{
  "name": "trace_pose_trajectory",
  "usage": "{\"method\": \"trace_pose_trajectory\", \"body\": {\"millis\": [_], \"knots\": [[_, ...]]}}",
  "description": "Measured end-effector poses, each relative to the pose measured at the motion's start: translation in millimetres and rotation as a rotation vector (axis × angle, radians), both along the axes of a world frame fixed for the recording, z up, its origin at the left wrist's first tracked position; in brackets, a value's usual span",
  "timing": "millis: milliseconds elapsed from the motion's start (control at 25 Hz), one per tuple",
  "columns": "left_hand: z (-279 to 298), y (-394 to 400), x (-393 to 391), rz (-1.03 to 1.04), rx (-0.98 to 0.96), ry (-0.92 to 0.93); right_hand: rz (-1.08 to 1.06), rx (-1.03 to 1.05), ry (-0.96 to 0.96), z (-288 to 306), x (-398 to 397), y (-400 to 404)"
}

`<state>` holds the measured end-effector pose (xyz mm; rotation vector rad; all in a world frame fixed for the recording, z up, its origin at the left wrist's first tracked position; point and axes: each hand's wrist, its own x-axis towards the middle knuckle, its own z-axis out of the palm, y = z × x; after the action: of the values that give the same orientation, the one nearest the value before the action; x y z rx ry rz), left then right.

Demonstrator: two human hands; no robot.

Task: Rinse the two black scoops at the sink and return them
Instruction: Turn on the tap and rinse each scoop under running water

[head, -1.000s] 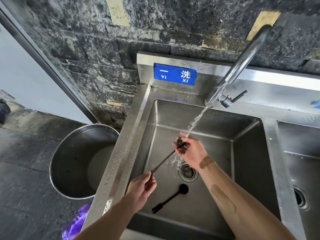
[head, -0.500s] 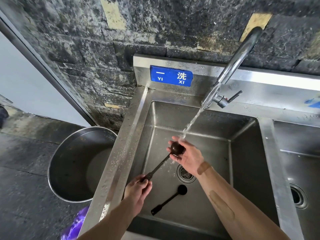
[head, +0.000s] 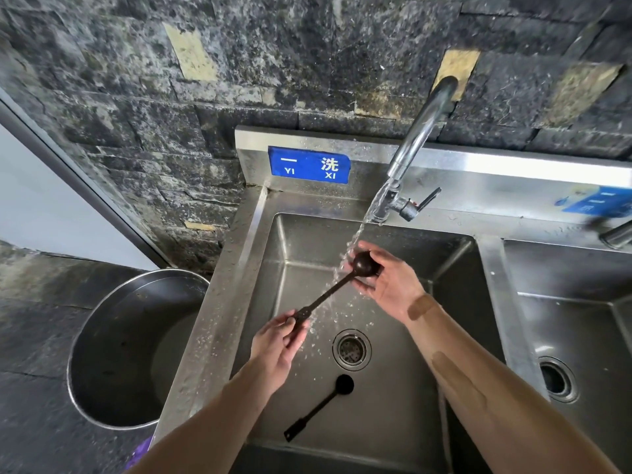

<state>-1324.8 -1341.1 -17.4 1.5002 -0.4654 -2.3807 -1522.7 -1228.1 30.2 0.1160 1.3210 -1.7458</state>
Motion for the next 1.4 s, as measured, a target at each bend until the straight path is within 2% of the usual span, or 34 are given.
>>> {"method": "trace_pose_trajectory", "body": {"millis": [400, 640, 1000, 1200, 1400], "knots": [[39.6, 15.8, -76.1, -0.131, -0.09, 0.185, -0.192, -0.054, 0.055, 46.1, -56.4, 53.6], [45.9, 9.4, -67.0, -0.18, -0.07, 0.213, -0.177, -0.092, 0.043, 41.6, -44.8, 52.1], [22.7, -25.8, 8.4, -0.047, -0.111, 0.122, -0.053, -0.092, -0.022, 21.8, 8.4, -3.6], [4.9, -25.5, 54.9, -0.159, -0.186, 0.004, -0.006, -0.094, -0.093, 2.2, 34.2, -16.4], [2.3, -20.9, 74.9, -0.332, -0.106, -0.126, -0.032, -0.061, -0.19, -13.9, 49.9, -24.1]]}}
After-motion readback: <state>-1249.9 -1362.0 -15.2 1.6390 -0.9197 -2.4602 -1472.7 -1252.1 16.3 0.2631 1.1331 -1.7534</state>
